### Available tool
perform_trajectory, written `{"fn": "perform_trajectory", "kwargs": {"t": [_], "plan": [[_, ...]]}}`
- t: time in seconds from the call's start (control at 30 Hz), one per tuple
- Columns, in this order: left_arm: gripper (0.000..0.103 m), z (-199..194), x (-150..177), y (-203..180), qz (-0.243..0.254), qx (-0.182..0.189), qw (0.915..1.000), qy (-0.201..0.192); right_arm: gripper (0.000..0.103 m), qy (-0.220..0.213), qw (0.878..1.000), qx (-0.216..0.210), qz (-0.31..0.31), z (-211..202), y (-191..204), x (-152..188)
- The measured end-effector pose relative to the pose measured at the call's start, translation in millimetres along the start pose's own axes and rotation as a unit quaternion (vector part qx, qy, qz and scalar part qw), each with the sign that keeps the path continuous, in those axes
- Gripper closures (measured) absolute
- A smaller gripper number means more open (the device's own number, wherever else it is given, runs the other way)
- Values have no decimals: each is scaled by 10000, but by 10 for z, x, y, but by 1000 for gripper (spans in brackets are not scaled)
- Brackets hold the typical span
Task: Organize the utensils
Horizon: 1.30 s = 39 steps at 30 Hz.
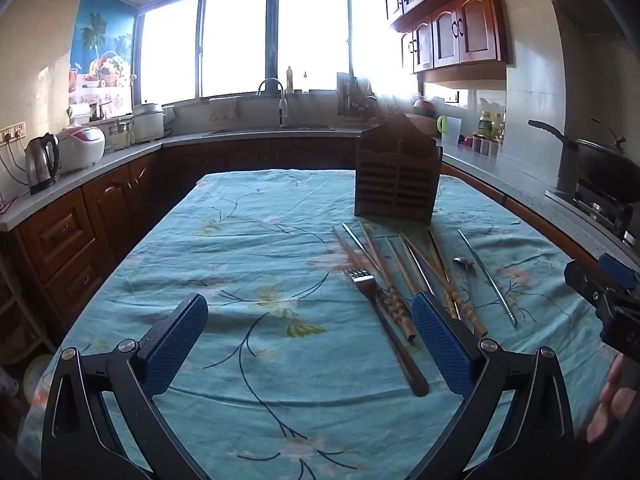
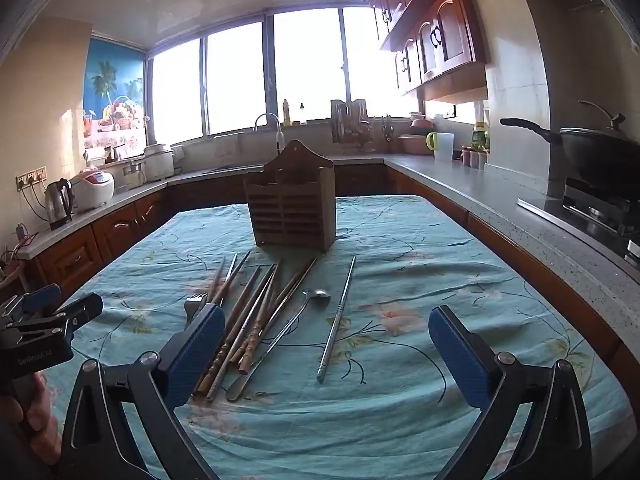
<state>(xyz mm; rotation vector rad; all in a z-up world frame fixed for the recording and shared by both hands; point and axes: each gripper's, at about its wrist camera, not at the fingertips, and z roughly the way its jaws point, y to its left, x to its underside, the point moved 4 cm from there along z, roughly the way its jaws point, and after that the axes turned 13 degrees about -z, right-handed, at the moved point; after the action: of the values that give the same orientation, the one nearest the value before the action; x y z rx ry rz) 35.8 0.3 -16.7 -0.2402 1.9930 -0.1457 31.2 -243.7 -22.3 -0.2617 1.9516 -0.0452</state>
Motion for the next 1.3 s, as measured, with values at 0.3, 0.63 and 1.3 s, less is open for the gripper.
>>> {"fn": "perform_trajectory", "kwargs": {"t": [0.3,0.63,1.3], "plan": [[0,-40,-2,48,19,-115,9998,-188,0,50,9999,114,-14,1,7,-6],[0,-89,-13,-47,23,-8,9999,-101,0,-18,9999,123,38,-22,-24,-18],[0,-95,-22,-48,29,25,9999,-140,0,-70,10000,64,29,-40,27,-58]]}}
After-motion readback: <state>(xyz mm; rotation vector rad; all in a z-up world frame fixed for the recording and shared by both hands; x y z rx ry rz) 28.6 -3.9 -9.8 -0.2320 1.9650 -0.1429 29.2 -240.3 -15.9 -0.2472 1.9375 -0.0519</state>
